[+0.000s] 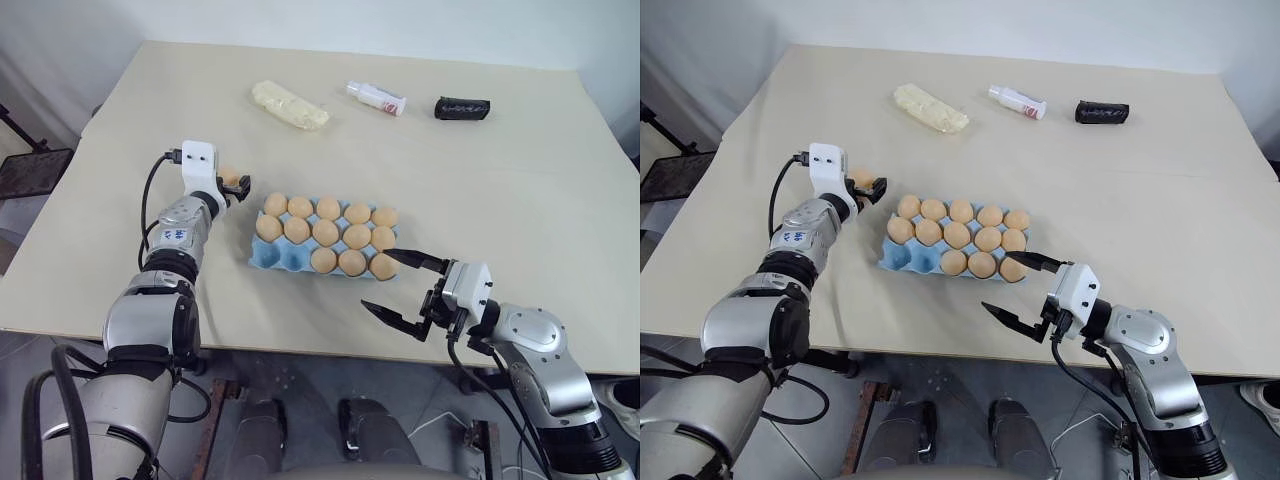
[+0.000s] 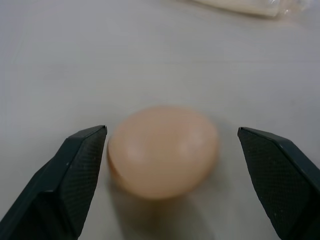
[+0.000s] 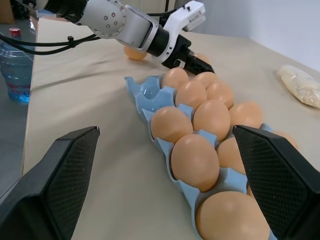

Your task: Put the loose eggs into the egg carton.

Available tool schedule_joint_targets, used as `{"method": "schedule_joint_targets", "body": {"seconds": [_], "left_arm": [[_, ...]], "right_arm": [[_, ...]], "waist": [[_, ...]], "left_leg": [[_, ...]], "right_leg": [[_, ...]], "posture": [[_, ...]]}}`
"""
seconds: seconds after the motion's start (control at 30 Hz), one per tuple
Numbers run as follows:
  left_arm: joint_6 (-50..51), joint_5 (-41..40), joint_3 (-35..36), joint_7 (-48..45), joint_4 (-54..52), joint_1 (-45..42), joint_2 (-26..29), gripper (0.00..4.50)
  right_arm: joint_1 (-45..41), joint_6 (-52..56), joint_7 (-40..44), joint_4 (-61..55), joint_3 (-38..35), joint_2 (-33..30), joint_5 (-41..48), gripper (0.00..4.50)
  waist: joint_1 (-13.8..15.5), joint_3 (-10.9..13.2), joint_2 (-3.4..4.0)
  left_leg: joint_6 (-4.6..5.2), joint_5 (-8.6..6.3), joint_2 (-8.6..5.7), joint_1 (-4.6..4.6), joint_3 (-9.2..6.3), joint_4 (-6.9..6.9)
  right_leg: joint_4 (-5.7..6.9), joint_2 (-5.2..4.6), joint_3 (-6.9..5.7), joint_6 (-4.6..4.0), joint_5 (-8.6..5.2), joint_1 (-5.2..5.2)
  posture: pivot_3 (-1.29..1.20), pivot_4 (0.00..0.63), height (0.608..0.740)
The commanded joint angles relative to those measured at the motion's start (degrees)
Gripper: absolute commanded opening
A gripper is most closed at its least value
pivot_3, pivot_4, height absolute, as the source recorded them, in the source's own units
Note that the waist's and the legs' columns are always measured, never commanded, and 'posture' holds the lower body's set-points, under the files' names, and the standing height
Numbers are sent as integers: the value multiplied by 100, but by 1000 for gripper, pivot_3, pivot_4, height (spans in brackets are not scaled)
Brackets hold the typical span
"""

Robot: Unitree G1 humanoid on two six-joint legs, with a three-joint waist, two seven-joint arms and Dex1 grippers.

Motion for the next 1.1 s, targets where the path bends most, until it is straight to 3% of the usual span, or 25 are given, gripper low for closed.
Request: {"method": "schedule_joint_targets", "body": {"seconds": [0.03,0.13,0.4,0.5,0.6,0.73,0.9,1.1], "left_arm": [[-116,80,42,61,16,-253,-14,4469],[-143,81,67,25,55,-267,-33,4287],[-210,118,128,-38,74,-82,-6,2301],[-417,66,186,-236,18,45,-1,2202],[-1370,-256,380,-1346,-478,422,159,2181],[-1641,-778,421,-3414,-1496,1025,522,2181],[-892,-1422,241,-5154,-3281,1839,1039,2181],[214,-1743,-370,-5935,-5116,2688,1063,2181]], "right_arm": [[42,-129,-94,-148,-85,56,-14,4500],[61,-117,-142,-176,-64,79,-30,4500],[64,-84,-194,-197,-58,98,-44,4500],[66,-85,-206,-192,-44,112,-53,4500],[84,-56,-237,-247,-39,121,-55,4500],[217,31,-197,-428,-184,1,79,4500],[435,159,-95,-578,-468,-245,303,4500],[515,210,-114,-607,-527,-284,327,4500]], "waist": [[1,0,0],[-2,0,0],[-3,0,0],[-5,0,0],[-29,0,1],[-22,0,0],[-22,-1,1],[-11,-2,3]], "left_leg": [[0,0,-1,0,0,1],[0,1,-1,1,0,6],[-2,2,0,2,0,15],[-1,2,0,2,0,21],[-3,1,2,2,2,29],[-7,2,7,2,2,37],[-3,0,7,2,1,42],[9,0,-1,5,-13,48]], "right_leg": [[-1,0,0,0,0,0],[3,1,0,0,0,0],[11,2,0,0,0,-1],[15,2,1,0,0,-1],[20,3,1,0,0,0],[26,6,0,-2,0,-1],[25,0,5,-5,1,5],[23,-19,0,-5,1,20]], "posture": [[0,150,740],[0,150,740],[0,150,740],[0,150,740],[0,150,740],[0,150,740],[0,150,740],[0,150,740]]}}
